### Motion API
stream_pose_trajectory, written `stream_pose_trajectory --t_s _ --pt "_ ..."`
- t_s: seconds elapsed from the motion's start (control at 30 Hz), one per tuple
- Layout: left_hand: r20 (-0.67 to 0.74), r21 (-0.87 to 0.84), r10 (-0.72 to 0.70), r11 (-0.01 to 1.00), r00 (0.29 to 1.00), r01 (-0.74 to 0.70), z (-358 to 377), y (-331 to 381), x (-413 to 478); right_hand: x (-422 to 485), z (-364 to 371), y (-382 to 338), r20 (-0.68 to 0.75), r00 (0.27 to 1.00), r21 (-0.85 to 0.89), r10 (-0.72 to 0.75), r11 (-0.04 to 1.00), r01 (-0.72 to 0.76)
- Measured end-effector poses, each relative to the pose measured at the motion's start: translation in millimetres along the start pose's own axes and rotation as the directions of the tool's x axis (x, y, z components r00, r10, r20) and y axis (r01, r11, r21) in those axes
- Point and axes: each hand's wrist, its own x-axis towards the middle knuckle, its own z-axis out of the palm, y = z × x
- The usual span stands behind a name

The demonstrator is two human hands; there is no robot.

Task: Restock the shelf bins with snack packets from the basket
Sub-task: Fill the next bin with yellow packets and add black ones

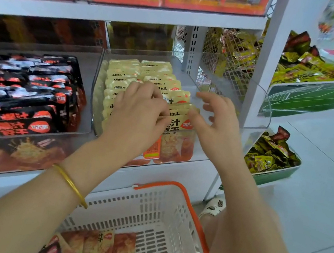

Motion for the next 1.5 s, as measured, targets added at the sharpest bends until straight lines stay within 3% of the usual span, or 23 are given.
stream_pose_trajectory --t_s 0.17,0.27,0.37,0.47,0.57,0.63,0.7,0.77,0.8,0.83,0.87,0.9,0.93,0.97,1.07,1.17,1.27,1.5 --pt "0.141 0.182 0.045 0.981 0.989 -0.071 11 0 -9 1 16 -4 0.142 0.989 -0.462 0.051 0.886 0.02" --pt "0.124 0.241 0.063 0.966 0.99 -0.092 6 -6 -10 3 18 -5 0.153 0.988 -0.386 0.008 0.921 0.053" --pt "0.173 0.19 0.036 0.979 0.984 -0.069 5 -10 -11 3 17 -5 0.148 0.989 -0.358 0.01 0.933 0.044" --pt "0.078 0.104 0.101 0.989 0.992 -0.109 0 -7 -19 -8 22 -8 -0.084 0.992 -0.255 -0.094 0.965 0.07" --pt "-0.151 -0.018 0.148 0.988 0.977 -0.153 -11 -10 -48 -28 26 -14 -0.346 0.902 -0.121 -0.259 0.965 0.231" --pt "-0.213 -0.035 0.166 0.984 0.963 -0.177 -17 -15 -82 -53 36 -17 -0.31 0.897 -0.067 -0.314 0.949 0.309" --pt "-0.116 -0.011 0.206 0.978 0.972 -0.208 -8 -35 -116 -77 54 -18 -0.159 0.927 -0.088 -0.339 0.94 0.329" --pt "0.157 0.025 0.159 0.986 0.975 -0.165 16 -67 -150 -94 79 -15 0.176 0.953 -0.127 -0.247 0.954 0.271" --pt "0.321 0.054 0.103 0.99 0.941 -0.127 32 -85 -167 -99 96 -10 0.421 0.899 -0.181 -0.123 0.96 0.216" --pt "0.476 0.08 0.027 0.994 0.879 -0.074 46 -102 -182 -104 114 -1 0.652 0.758 -0.269 0.018 0.94 0.209" --pt "0.606 0.106 -0.054 0.994 0.793 -0.014 58 -114 -197 -112 135 12 0.813 0.568 -0.329 0.129 0.907 0.264" --pt "0.696 0.151 -0.121 0.988 0.707 0.019 66 -122 -208 -124 155 27 0.899 0.389 -0.344 0.201 0.874 0.342" --pt "0.741 0.195 -0.158 0.981 0.652 0.016 73 -128 -217 -139 171 44 0.931 0.26 -0.345 0.255 0.846 0.407" --pt "0.767 0.212 -0.175 0.977 0.618 0.013 79 -131 -223 -155 185 62 0.933 0.191 -0.358 0.304 0.818 0.45" --pt "0.764 0.196 -0.181 0.98 0.62 0.044 88 -136 -226 -193 214 115 0.895 0.186 -0.445 0.406 0.786 0.428" --pt "0.745 0.204 -0.199 0.977 0.637 0.067 91 -144 -229 -216 232 146 0.831 0.245 -0.551 0.499 0.797 0.247" --pt "0.738 0.219 -0.212 0.973 0.641 0.07 94 -142 -230 -240 246 167 0.715 0.273 -0.676 0.644 0.736 0.034" --pt "0.717 0.193 -0.221 0.974 0.662 0.116 97 -135 -225 -258 268 172 0.589 0.232 -0.761 0.774 0.628 -0.163"
